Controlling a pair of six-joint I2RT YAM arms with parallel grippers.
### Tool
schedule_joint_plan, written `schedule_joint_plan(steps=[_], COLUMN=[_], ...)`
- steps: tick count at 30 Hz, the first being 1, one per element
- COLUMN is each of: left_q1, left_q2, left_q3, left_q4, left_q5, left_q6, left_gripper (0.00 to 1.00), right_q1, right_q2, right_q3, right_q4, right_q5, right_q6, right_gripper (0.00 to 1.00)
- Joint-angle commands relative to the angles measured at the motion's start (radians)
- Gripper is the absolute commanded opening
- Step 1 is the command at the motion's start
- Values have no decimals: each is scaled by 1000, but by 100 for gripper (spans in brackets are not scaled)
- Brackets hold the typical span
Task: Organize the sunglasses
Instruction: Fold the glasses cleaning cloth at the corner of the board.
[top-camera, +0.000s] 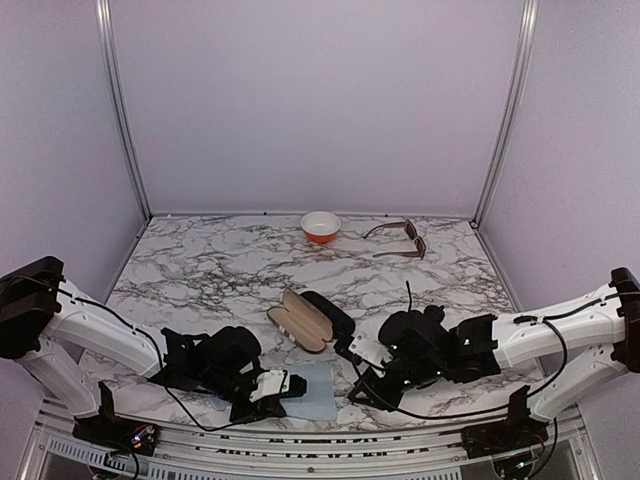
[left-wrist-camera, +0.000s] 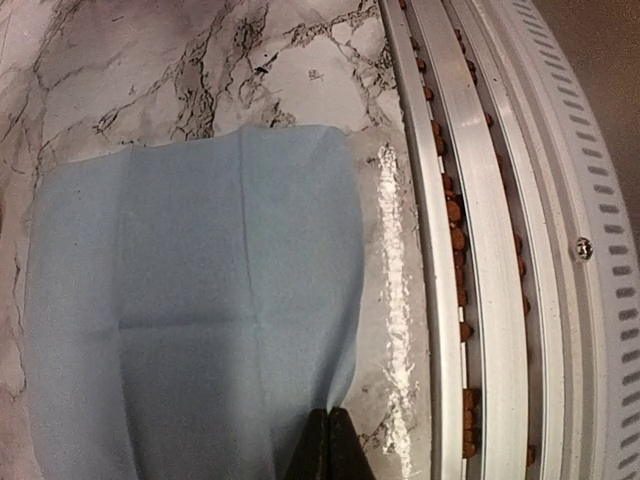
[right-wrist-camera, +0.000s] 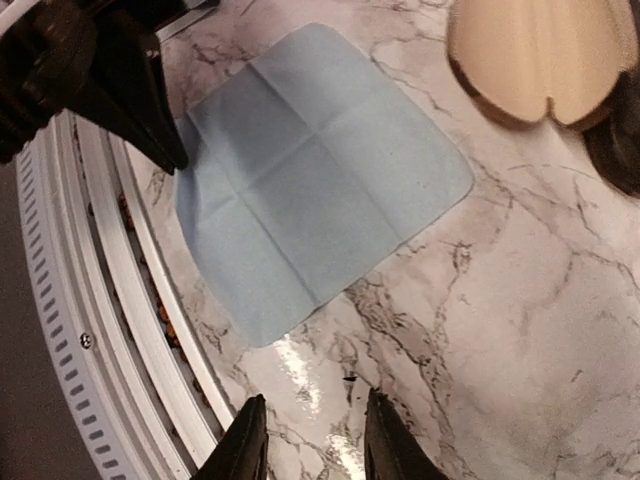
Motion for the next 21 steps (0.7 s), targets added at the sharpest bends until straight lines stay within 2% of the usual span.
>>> schedule_joint_plan(steps=[1, 5, 11, 21], left_q1=[-16, -16, -14, -3], left_q2=[-30, -27, -9, -21], left_q3=[-29, -38, -39, -73], left_q4=[54, 91, 121, 167], left_q5=[39, 44, 58, 60], left_q6=[-89, -107, -118, -136], left_gripper=[0, 0, 0, 0], right_q1=[95, 142, 148, 154], right_q2=[-22, 11, 70, 159], right_q3=[-38, -66, -54, -25], right_q4=[158, 254, 308, 309], right_q5=[19, 50, 55, 17], right_q6=[-69, -149, -251, -329], right_gripper=[33, 33, 31, 28])
